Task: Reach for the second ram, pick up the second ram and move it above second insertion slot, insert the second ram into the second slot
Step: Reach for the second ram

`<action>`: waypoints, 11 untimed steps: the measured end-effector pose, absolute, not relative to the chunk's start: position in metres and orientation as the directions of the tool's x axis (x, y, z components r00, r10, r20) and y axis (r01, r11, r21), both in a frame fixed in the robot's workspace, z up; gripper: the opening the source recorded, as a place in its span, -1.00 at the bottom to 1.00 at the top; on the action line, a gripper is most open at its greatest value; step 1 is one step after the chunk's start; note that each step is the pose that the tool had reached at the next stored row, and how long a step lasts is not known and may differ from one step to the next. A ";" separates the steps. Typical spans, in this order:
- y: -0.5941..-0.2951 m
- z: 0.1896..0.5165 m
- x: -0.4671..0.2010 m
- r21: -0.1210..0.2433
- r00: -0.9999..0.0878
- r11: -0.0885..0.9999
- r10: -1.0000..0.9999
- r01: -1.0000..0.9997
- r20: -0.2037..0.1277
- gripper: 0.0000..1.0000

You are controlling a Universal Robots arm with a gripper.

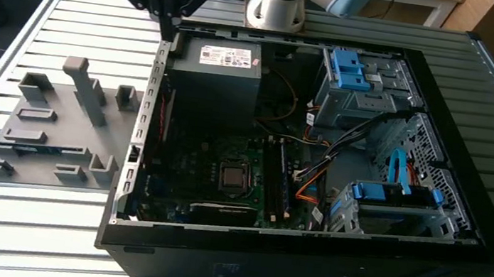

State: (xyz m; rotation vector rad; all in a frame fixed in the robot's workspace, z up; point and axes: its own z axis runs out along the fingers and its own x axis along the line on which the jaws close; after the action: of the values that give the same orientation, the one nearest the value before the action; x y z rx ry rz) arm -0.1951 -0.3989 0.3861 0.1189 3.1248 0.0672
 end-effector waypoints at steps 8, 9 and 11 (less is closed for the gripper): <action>-0.399 0.386 -0.198 0.043 -0.997 0.996 0.076 0.076 -0.011 -0.79; -0.399 0.386 -0.199 0.043 -0.997 0.996 0.076 0.076 -0.011 -0.79; -0.399 0.385 -0.200 0.043 -0.997 0.996 0.076 0.076 -0.011 -0.79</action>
State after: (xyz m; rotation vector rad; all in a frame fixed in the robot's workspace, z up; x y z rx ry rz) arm -0.1996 -0.3990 0.3854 0.1189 3.1261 0.0671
